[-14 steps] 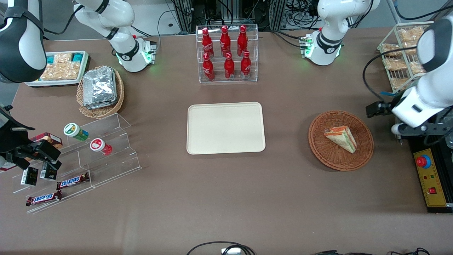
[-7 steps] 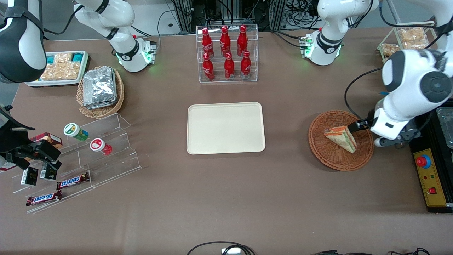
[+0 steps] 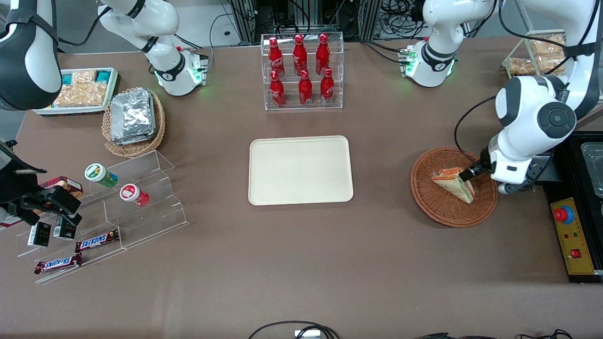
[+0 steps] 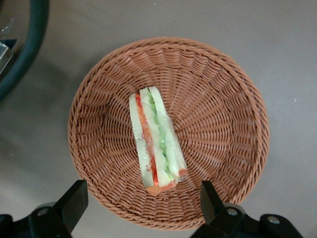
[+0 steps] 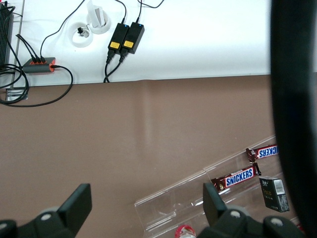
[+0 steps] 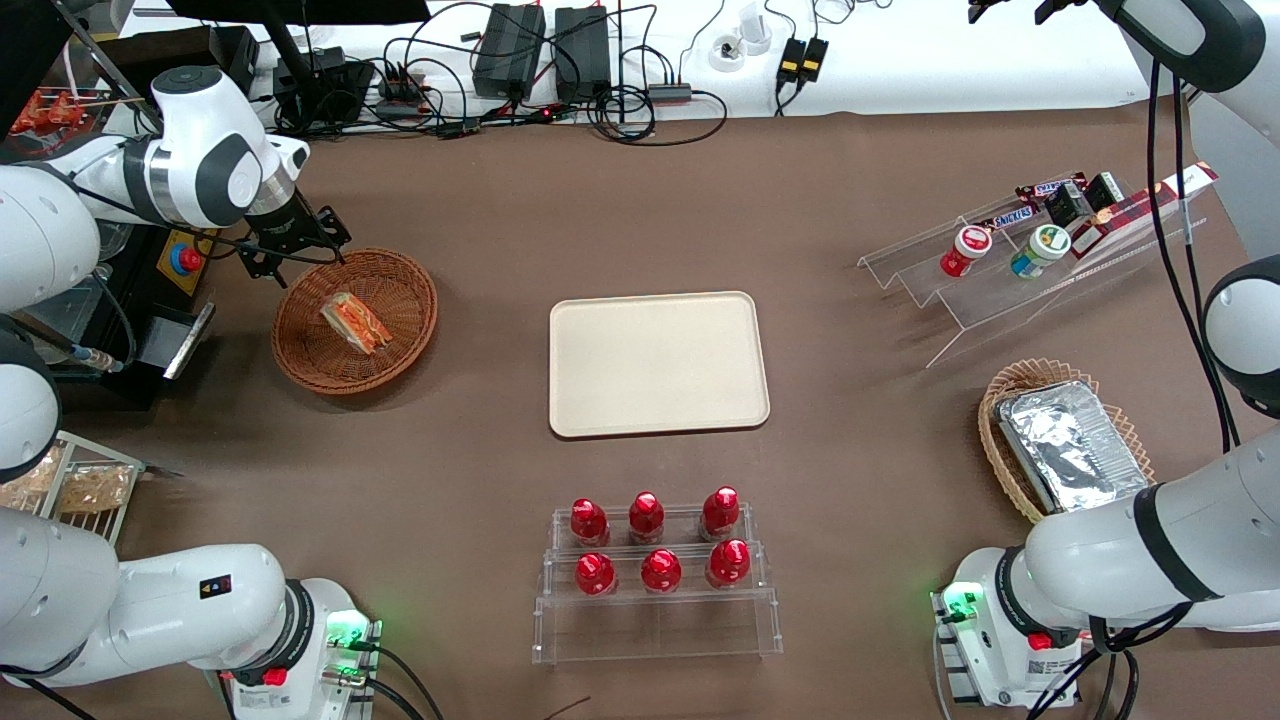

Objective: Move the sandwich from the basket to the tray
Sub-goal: 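Lower the left gripper onto the sandwich and close on it, then lift the sandwich and carry it toward the cream tray, then lower the sandwich onto the tray and open the left gripper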

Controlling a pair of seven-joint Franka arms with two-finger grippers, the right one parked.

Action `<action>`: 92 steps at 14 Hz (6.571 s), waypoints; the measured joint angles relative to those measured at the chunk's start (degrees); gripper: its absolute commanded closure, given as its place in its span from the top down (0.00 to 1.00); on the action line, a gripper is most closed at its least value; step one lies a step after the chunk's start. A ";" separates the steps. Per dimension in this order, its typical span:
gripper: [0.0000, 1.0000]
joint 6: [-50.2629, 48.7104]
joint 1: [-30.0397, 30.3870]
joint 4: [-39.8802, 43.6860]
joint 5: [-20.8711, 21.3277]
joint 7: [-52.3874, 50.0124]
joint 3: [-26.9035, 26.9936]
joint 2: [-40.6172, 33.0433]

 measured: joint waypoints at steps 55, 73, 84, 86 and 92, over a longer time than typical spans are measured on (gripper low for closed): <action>0.00 -2.53 -20.59 9.55 13.27 -13.48 -22.09 11.76; 0.18 5.74 -27.33 9.90 14.80 -15.51 -21.89 25.43; 0.65 5.80 -27.33 11.30 15.30 -16.96 -21.57 27.57; 0.79 5.80 -27.33 11.35 15.45 -17.29 -21.57 27.57; 0.82 4.32 -27.13 13.58 16.04 -18.51 -21.45 27.42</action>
